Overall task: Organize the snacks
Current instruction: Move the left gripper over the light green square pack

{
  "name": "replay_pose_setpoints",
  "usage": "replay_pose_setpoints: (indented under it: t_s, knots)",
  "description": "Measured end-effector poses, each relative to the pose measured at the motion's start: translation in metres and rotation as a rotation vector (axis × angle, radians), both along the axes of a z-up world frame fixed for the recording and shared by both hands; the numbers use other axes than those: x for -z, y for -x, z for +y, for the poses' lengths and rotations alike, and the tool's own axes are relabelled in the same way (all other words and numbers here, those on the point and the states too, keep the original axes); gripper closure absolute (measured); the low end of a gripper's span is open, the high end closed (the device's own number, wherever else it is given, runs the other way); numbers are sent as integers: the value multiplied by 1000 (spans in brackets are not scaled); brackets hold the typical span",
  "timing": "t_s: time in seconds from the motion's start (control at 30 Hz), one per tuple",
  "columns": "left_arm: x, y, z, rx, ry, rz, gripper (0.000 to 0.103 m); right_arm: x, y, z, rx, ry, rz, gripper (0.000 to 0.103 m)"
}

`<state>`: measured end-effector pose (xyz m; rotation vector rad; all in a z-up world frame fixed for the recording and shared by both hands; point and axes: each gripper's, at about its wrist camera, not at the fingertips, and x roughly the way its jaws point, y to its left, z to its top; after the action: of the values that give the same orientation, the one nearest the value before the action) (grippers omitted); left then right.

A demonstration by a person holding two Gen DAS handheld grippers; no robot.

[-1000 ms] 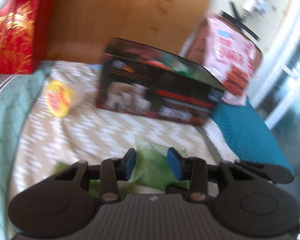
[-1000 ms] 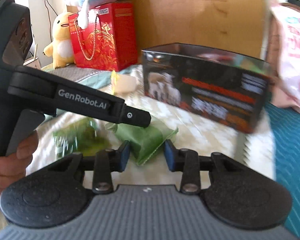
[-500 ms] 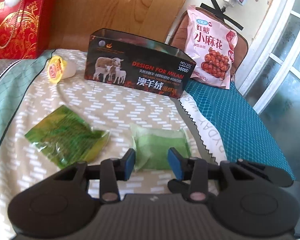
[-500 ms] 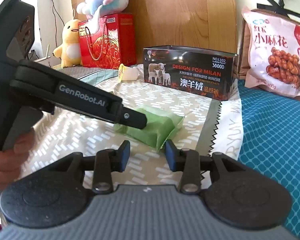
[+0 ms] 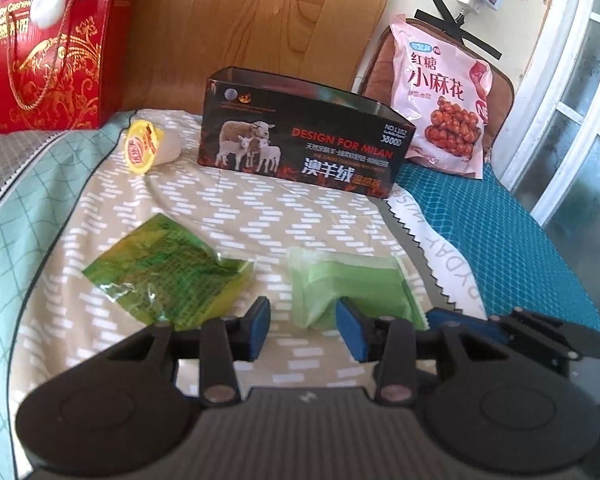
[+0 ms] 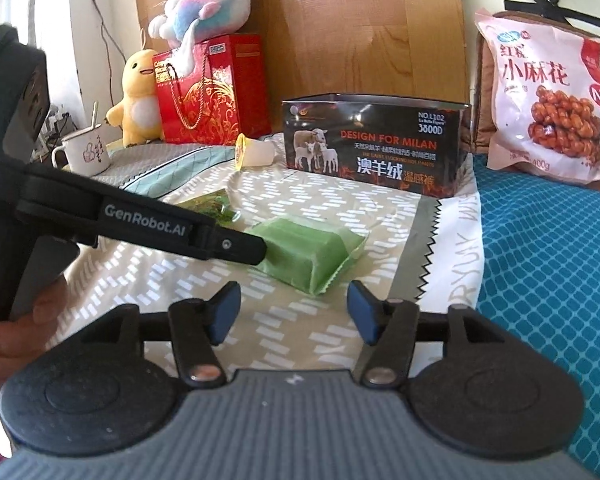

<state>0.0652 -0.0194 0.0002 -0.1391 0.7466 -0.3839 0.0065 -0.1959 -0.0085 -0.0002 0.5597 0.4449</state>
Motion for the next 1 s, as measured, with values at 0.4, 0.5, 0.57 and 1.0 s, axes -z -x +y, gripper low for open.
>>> replay_pose_setpoints:
  t_s: [0.4,0.5,0.57,1.0]
  knots:
    - [7,10,15,7,66,-72,51,0,-2,-7,19,-45,7,32]
    - [7,9,15,6,72,-74,51,0,-2,-9,28,-54,11,31]
    - [7,11,14,9,68,-80,50,0,-3,-10,31,-58,12,30]
    - [8,13,15,13,73,-91,45,0,-3,-11,46,-75,19,28]
